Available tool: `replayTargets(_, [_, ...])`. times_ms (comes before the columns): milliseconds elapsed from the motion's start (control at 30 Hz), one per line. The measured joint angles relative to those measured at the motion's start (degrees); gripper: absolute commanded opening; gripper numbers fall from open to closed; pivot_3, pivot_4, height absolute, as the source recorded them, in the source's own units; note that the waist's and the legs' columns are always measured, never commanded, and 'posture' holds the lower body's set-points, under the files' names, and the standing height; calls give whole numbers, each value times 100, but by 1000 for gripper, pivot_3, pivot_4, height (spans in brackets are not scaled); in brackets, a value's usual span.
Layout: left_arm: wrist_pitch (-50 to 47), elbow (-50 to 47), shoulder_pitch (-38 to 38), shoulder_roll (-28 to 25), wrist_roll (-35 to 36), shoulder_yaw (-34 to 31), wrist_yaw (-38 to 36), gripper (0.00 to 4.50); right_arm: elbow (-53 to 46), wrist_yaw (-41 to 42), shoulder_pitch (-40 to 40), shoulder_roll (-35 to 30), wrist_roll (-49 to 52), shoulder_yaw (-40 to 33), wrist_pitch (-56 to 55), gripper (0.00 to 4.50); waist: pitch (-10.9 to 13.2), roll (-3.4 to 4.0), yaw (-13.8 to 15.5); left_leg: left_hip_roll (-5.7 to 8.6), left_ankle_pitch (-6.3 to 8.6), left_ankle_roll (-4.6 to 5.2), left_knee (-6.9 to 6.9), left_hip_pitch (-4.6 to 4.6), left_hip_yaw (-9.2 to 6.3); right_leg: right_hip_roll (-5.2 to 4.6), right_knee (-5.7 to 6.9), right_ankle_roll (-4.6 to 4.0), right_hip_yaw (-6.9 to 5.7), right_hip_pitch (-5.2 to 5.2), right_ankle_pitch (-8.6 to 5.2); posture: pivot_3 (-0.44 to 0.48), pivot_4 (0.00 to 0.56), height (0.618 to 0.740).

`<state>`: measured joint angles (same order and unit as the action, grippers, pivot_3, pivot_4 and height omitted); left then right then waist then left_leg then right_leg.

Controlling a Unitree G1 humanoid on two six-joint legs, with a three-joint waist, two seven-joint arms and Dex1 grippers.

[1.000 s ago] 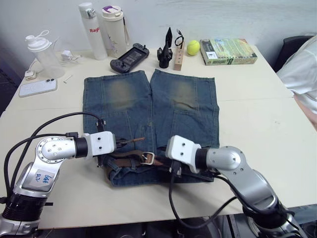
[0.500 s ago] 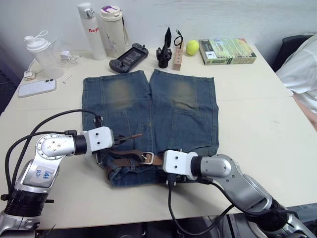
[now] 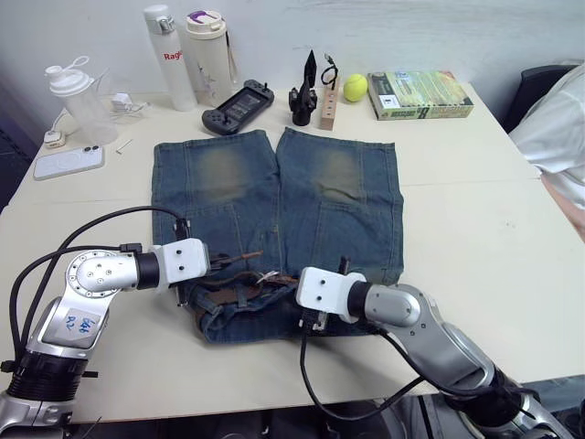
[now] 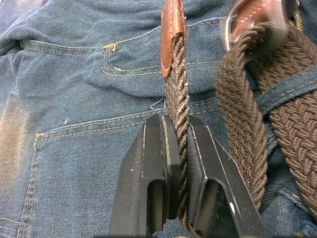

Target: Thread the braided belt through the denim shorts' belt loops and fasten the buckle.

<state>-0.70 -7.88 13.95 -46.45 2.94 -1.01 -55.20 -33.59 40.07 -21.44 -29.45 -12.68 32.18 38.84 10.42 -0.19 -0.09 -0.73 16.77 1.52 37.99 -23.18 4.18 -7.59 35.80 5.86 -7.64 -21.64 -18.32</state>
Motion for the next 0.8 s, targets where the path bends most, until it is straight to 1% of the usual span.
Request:
replayTargets(400, [-83, 7, -1, -70, -2, 18, -75, 339, 63, -23, -258, -22, -297, 117, -323, 19, 0, 0, -6, 0, 0, 0, 0, 0, 2, 4, 2, 0, -1, -2, 0, 0, 150, 720])
replayTargets(467, [-139, 5, -6, -83, 0, 51, -104, 339, 180, -23, -314, -23, -353, 124, -515, 19, 0, 0, -7, 0, 0, 0, 0, 0, 3, 4, 2, 0, -2, -3, 0, 0, 150, 720])
replayTargets(633, [-254, -18, -112, -121, 3, 152, -210, 339, 361, -24, -431, 98, -422, 165, -541, 19, 0, 0, -7, -1, -1, 0, 0, 0, 7, 5, 6, 0, -2, -6, 0, 0, 150, 720])
replayTargets(800, [-240, -19, -109, -228, -6, 174, -276, 339, 528, 12, -518, 103, -483, 209, -808, 19, 0, 0, -11, -1, -1, 0, 0, 1, 10, 6, 6, 0, -2, -7, 0, 0, 150, 720])
